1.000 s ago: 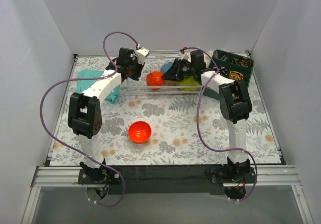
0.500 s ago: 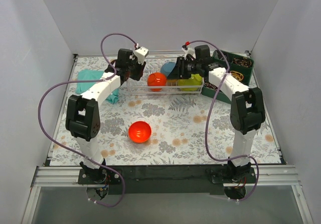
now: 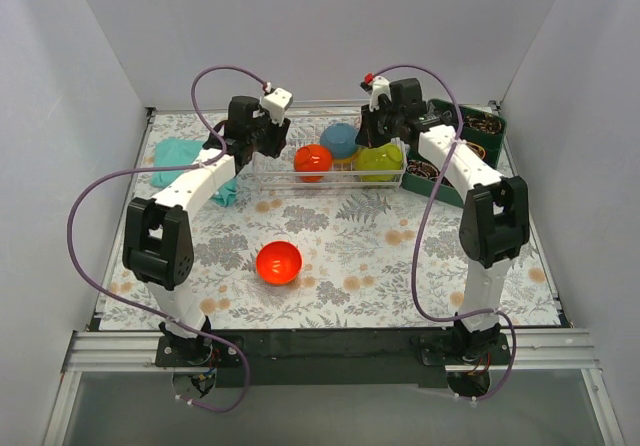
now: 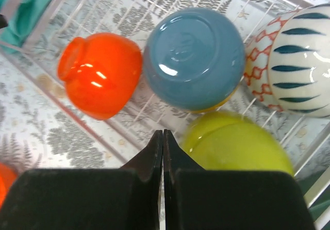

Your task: Load the bowls into the dish rack

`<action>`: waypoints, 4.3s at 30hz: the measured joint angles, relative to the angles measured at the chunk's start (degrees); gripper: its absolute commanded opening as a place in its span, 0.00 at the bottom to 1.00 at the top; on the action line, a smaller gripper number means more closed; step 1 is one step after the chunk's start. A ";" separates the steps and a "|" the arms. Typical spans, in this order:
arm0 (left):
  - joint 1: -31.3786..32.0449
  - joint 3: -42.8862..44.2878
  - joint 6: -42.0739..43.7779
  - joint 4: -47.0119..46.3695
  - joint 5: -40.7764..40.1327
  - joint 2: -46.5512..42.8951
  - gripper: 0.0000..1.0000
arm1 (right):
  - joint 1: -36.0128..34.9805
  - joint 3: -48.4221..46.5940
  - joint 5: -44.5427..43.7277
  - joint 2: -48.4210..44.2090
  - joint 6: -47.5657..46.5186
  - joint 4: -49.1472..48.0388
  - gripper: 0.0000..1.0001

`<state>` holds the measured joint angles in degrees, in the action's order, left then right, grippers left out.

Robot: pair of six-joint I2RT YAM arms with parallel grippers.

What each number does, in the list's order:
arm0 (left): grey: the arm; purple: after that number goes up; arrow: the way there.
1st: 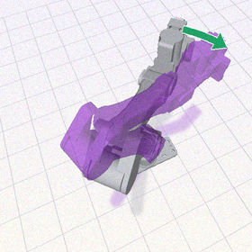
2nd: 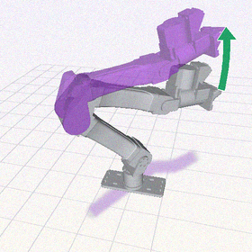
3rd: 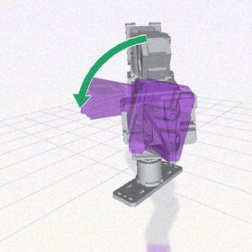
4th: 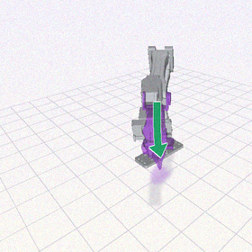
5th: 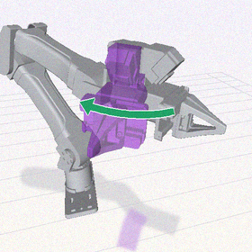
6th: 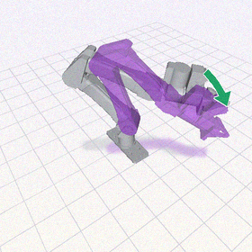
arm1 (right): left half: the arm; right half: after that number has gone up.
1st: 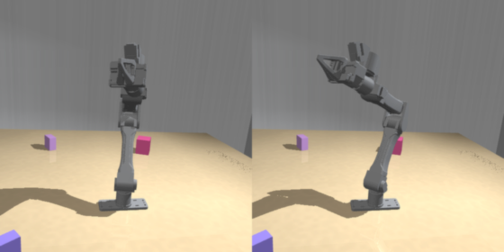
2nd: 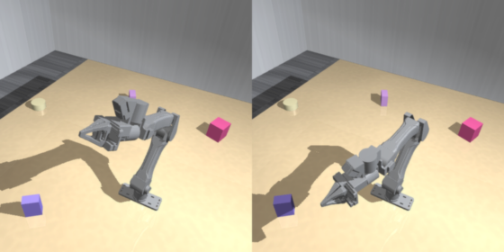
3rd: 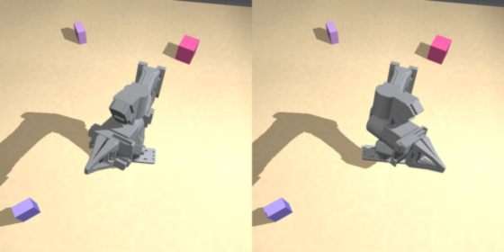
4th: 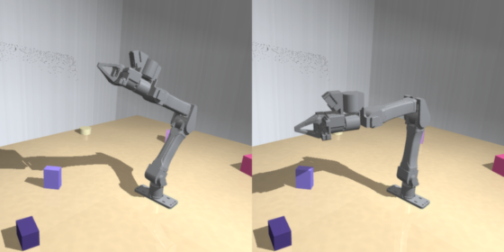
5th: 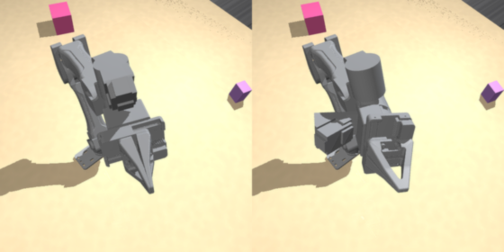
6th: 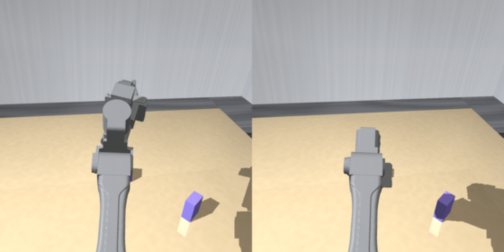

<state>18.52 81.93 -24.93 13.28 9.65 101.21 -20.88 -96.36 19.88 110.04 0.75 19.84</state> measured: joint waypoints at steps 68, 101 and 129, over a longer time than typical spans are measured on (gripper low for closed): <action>5.35 0.98 -6.51 -2.16 -4.13 6.16 0.63 | -3.15 -3.45 -7.87 0.11 -11.98 5.33 0.42; -16.96 -34.27 -6.86 14.62 -9.77 -53.94 0.89 | -48.11 20.13 2.71 -10.36 -50.93 12.22 0.49; -17.25 -34.75 -9.05 15.85 -6.56 -58.07 0.89 | -51.15 22.10 -8.22 -5.75 -52.65 4.74 0.45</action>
<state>1.28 47.18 -33.98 29.12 3.09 43.13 -72.03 -74.26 11.66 104.29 -51.90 24.58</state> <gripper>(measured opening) 0.891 0.453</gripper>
